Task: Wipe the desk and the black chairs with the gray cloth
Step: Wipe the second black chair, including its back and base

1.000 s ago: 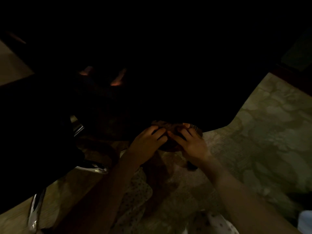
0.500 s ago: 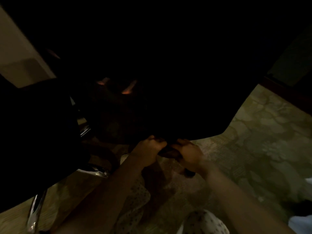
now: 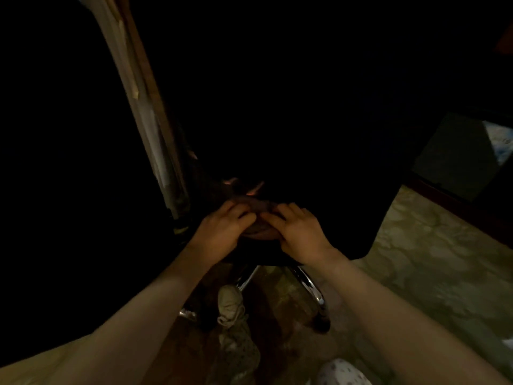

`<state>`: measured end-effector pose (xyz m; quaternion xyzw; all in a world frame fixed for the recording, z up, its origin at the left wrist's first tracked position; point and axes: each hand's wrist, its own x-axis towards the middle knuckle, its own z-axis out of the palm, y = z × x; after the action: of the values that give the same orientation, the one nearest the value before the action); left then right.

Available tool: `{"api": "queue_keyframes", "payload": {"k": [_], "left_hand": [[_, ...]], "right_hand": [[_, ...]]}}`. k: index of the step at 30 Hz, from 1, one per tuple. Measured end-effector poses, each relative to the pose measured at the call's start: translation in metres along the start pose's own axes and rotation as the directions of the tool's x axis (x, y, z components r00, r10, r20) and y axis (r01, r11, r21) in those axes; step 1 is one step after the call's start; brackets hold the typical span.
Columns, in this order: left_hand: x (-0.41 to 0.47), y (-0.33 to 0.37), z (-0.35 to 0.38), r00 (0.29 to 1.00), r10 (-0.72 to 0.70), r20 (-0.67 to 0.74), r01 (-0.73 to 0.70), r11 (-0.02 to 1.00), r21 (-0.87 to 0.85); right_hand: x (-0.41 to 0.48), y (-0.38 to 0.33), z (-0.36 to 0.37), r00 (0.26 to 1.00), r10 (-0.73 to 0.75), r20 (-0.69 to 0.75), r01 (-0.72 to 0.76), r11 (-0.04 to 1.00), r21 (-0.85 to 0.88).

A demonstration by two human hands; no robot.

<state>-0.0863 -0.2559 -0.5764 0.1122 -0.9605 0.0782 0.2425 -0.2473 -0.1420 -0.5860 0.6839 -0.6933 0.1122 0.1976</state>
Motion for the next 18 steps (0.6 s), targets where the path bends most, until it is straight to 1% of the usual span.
{"api": "queue_keyframes", "payload": {"k": [2, 4, 6, 8, 11, 13, 16, 18], "left_hand": [[0.007, -0.009, -0.022, 0.993, 0.026, -0.115, -0.022, 0.999, 0.04], [0.018, -0.017, -0.041, 0.98, 0.02, -0.196, -0.002, 0.996, 0.093], [0.029, -0.022, -0.057, 0.974, -0.001, -0.227, 0.023, 0.995, 0.097], [0.042, -0.03, -0.061, 0.974, -0.013, -0.227, 0.039, 0.993, 0.112], [0.05, -0.04, -0.044, 0.977, -0.023, -0.213, 0.053, 0.989, 0.138], [0.048, -0.041, -0.026, 0.968, -0.021, -0.249, 0.057, 0.988, 0.141], [0.042, -0.042, -0.007, 0.962, 0.026, -0.273, 0.017, 0.988, 0.154], [0.033, -0.041, 0.01, 0.973, 0.053, -0.223, -0.021, 0.989, 0.144]], "right_hand": [[0.016, -0.004, -0.02, 0.98, -0.059, -0.188, 0.042, 0.995, -0.094], [0.034, 0.0, -0.035, 0.924, -0.122, -0.363, 0.063, 0.983, -0.17], [0.053, 0.004, -0.047, 0.876, -0.15, -0.459, 0.041, 0.97, -0.238], [0.067, 0.012, -0.048, 0.866, -0.17, -0.471, 0.016, 0.949, -0.314], [0.073, 0.025, -0.027, 0.894, -0.19, -0.405, 0.018, 0.92, -0.391], [0.068, 0.027, -0.013, 0.906, -0.201, -0.373, 0.03, 0.909, -0.416], [0.06, 0.028, 0.005, 0.914, -0.214, -0.344, 0.039, 0.891, -0.452], [0.049, 0.027, 0.022, 0.924, -0.219, -0.313, 0.06, 0.892, -0.447]]}}
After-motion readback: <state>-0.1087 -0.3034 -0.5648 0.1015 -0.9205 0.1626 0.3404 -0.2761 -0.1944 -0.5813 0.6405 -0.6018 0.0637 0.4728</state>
